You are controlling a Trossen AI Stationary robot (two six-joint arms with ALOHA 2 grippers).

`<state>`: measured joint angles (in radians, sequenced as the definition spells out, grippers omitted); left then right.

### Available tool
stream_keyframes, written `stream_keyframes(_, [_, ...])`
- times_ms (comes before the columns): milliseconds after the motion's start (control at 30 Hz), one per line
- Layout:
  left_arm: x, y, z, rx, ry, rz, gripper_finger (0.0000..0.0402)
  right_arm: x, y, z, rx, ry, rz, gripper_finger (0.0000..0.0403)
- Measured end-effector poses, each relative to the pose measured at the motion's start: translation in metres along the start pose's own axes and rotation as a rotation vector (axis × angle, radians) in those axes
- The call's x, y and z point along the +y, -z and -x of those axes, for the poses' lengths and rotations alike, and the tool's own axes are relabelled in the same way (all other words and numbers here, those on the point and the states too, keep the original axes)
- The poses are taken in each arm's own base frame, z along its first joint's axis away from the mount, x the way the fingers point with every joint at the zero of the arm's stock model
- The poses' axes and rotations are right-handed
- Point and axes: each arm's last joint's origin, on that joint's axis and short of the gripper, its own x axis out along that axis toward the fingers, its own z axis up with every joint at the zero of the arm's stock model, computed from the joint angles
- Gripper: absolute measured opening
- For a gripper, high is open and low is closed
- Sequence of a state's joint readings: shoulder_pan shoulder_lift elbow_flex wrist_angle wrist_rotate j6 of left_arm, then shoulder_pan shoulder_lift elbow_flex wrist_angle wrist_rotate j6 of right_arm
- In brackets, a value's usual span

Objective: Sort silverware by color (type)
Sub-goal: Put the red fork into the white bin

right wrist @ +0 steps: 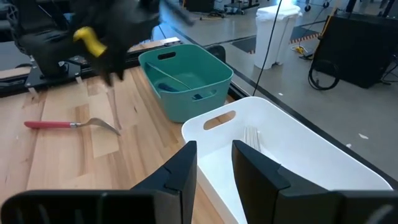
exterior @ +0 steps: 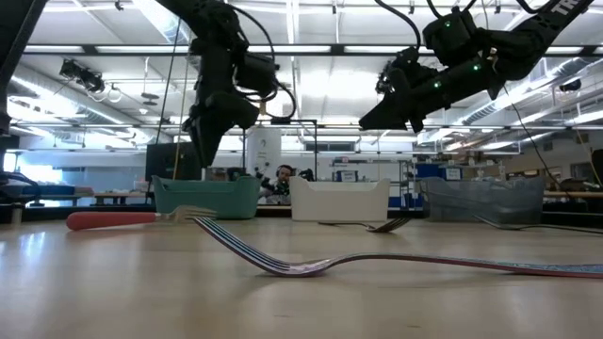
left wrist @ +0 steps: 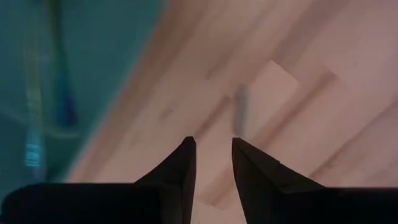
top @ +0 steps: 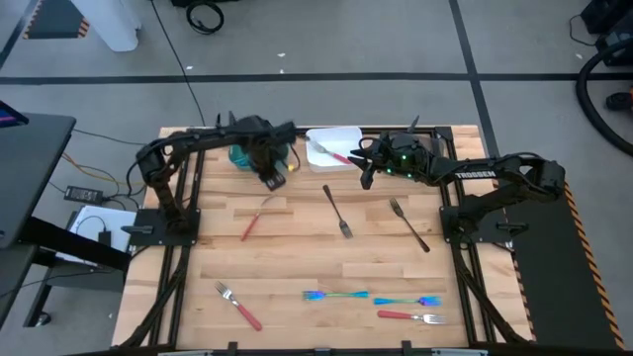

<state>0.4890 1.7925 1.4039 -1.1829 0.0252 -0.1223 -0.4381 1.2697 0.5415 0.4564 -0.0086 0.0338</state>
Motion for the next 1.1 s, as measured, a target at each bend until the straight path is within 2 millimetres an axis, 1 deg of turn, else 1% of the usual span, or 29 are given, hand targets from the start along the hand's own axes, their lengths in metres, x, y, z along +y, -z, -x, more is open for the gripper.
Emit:
stream_keyframes(133, [-0.03,0.012,-0.012,0.046,-0.01,-0.023,0.0103,0.0,0.0,0.0,0.0,0.0,0.0,0.0109])
stream_keyframes(267, [-0.055,0.026,-0.026,0.091,-0.03,-0.048,0.0103,0.0,0.0,0.0,0.0,-0.003,0.0,0.0109])
stream_keyframes(433, [-0.073,0.042,-0.047,0.108,-0.062,-0.022,0.0103,0.001,0.0,0.0,0.001,-0.013,0.0,0.0109])
stream_keyframes(567, [-0.078,0.048,-0.061,0.065,-0.089,0.034,0.0103,0.005,0.0,0.0,-0.005,-0.027,0.004,0.0109])
stream_keyframes(767, [-0.076,0.058,-0.076,0.065,-0.158,0.107,0.0103,0.013,-0.004,0.0,-0.042,-0.059,0.012,0.0109])
stream_keyframes(933, [-0.074,0.065,-0.087,0.073,-0.171,0.127,0.0103,0.018,-0.005,0.001,-0.057,-0.077,0.017,0.0109])
stream_keyframes(1100, [-0.077,0.067,-0.096,0.029,-0.149,0.117,0.0103,0.019,-0.006,0.001,-0.064,-0.081,0.018,0.0109])
